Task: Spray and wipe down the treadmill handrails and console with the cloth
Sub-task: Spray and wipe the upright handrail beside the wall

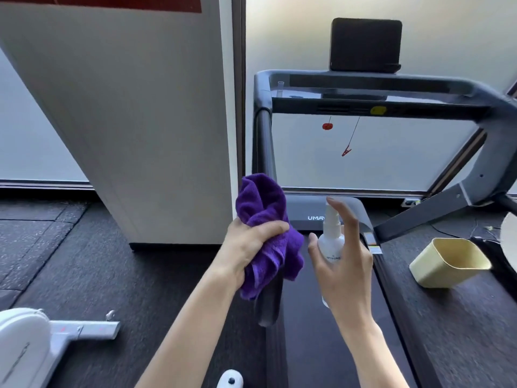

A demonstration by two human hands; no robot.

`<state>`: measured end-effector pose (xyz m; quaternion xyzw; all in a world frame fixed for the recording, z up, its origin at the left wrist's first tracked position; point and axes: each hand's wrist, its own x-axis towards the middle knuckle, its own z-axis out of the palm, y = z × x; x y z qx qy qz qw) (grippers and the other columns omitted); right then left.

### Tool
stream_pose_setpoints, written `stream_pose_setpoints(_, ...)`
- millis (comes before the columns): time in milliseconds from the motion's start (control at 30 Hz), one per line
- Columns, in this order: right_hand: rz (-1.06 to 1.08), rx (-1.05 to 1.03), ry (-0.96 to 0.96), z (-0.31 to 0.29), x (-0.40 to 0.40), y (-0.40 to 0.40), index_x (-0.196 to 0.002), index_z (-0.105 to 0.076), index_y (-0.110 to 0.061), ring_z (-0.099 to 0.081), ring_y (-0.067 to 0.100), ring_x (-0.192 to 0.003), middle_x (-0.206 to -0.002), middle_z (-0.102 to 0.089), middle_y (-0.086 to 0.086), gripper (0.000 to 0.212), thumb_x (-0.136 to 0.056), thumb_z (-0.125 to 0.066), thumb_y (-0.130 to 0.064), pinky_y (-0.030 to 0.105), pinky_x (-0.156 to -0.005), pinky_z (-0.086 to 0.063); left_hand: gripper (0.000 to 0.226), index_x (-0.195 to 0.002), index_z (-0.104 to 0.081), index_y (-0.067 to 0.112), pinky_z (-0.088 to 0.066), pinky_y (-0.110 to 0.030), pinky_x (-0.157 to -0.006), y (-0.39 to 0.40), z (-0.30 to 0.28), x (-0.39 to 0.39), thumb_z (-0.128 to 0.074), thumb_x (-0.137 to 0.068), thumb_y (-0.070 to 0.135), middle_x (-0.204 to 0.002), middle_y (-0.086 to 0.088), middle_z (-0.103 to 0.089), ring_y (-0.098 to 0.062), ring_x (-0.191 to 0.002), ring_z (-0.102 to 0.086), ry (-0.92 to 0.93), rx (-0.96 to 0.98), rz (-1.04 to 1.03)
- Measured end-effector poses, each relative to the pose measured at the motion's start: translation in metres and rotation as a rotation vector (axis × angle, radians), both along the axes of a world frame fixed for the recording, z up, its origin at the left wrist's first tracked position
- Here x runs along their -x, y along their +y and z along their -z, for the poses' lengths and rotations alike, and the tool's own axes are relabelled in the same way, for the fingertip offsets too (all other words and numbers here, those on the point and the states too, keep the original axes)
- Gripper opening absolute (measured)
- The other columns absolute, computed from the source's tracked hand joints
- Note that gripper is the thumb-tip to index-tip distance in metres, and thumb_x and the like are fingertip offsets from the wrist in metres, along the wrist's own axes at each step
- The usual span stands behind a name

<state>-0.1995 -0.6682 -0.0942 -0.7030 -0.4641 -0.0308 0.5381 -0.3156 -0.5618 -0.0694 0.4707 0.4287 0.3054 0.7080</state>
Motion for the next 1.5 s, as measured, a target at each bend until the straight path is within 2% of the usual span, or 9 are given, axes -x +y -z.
stream_pose_setpoints(67, -0.014, 0.000, 0.000, 0.002, 0.000, -0.003, -0.132, -0.043, -0.037, -0.047, -0.004, -0.055, -0.088, -0.056, -0.017, 0.062, -0.084, -0.069, -0.008, 0.006, -0.057, -0.035, 0.028, -0.093, -0.068, 0.010, -0.057, -0.027, -0.061, -0.010, 0.001, 0.001, -0.082, -0.070, 0.005, -0.087, -0.011, -0.075, -0.023, -0.077, -0.073, 0.012, -0.087, -0.044)
stream_pose_setpoints(200, 0.012, 0.024, 0.012, 0.004, -0.007, 0.001, -0.131, -0.042, -0.039, -0.049, -0.002, -0.054, -0.088, -0.056, -0.016, 0.062, -0.085, -0.069, -0.008, 0.005, -0.055, -0.034, 0.024, -0.086, -0.069, 0.009, -0.055, -0.026, -0.054, 0.012, -0.008, -0.012, -0.082, -0.067, 0.001, -0.076, -0.010, -0.072, -0.020, -0.063, -0.070, 0.010, -0.019, -0.073)
stream_pose_setpoints(400, 0.036, 0.042, 0.036, 0.006, -0.018, 0.025, -0.131, -0.043, -0.041, -0.048, 0.006, -0.051, -0.082, -0.056, -0.019, 0.062, -0.084, -0.068, -0.009, 0.007, -0.053, -0.035, 0.028, -0.090, -0.069, 0.008, -0.053, -0.021, -0.050, 0.086, -0.020, -0.050, -0.084, -0.066, 0.010, -0.083, -0.011, -0.072, -0.022, -0.063, -0.066, 0.109, 0.057, -0.057)
stream_pose_setpoints(533, 0.066, 0.064, 0.042, 0.007, -0.027, 0.051, -0.131, -0.043, -0.040, -0.047, 0.010, -0.050, -0.078, -0.053, -0.025, 0.063, -0.084, -0.068, -0.008, 0.006, -0.051, -0.035, 0.032, -0.092, -0.070, 0.009, -0.058, -0.030, -0.062, 0.127, -0.015, -0.066, -0.084, -0.064, 0.016, -0.079, -0.011, -0.074, -0.024, -0.060, -0.068, 0.084, 0.152, -0.008)
stream_pose_setpoints(633, 0.067, 0.073, 0.030, 0.007, -0.033, 0.073, -0.132, -0.043, -0.039, -0.047, 0.005, -0.050, -0.076, -0.051, -0.027, 0.064, -0.084, -0.069, -0.006, 0.005, -0.052, -0.034, 0.048, -0.102, -0.070, 0.007, -0.059, -0.043, -0.082, 0.159, -0.014, -0.082, -0.086, -0.058, 0.019, -0.088, -0.013, -0.074, -0.028, -0.072, -0.069, 0.046, 0.201, 0.021)
stream_pose_setpoints(867, 0.154, 0.064, 0.019, 0.004, -0.053, 0.122, -0.132, -0.044, -0.042, -0.053, 0.001, -0.060, -0.081, -0.054, -0.027, 0.066, -0.082, -0.070, -0.007, 0.004, -0.056, -0.037, 0.083, -0.123, -0.060, 0.008, -0.055, -0.047, -0.089, 0.244, -0.022, -0.129, -0.087, -0.046, 0.025, -0.108, -0.012, -0.071, -0.031, -0.094, -0.070, 0.097, 0.192, 0.003)
stream_pose_setpoints(1200, 0.201, 0.077, 0.007, 0.005, -0.058, 0.135, -0.132, -0.041, -0.049, -0.051, 0.009, -0.058, -0.070, -0.051, -0.023, 0.068, -0.084, -0.069, -0.009, 0.006, -0.053, -0.037, 0.070, -0.125, -0.060, 0.008, -0.054, -0.039, -0.092, 0.279, -0.017, -0.146, -0.085, -0.063, 0.027, -0.114, -0.010, -0.069, -0.028, -0.100, -0.068, 0.053, 0.185, -0.002)
stream_pose_setpoints(1367, 0.179, 0.061, -0.019, 0.001, -0.047, 0.127, -0.132, -0.043, -0.041, -0.053, -0.013, -0.081, -0.101, -0.054, -0.042, 0.067, -0.082, -0.069, -0.004, -0.001, -0.068, -0.037, 0.054, -0.112, -0.065, 0.006, -0.055, -0.030, -0.073, 0.251, -0.014, -0.133, -0.084, -0.065, 0.025, -0.099, -0.009, -0.072, -0.024, -0.080, -0.067, 0.084, 0.119, -0.012)
stream_pose_setpoints(1500, 0.165, 0.091, -0.038, -0.003, -0.043, 0.116, -0.132, -0.043, -0.039, -0.052, -0.012, -0.079, -0.084, -0.052, -0.032, 0.065, -0.083, -0.070, -0.006, -0.002, -0.065, -0.035, 0.049, -0.109, -0.067, 0.004, -0.057, -0.034, -0.081, 0.211, -0.007, -0.110, -0.083, -0.068, 0.023, -0.101, -0.012, -0.072, -0.026, -0.078, -0.067, 0.060, 0.127, 0.027)
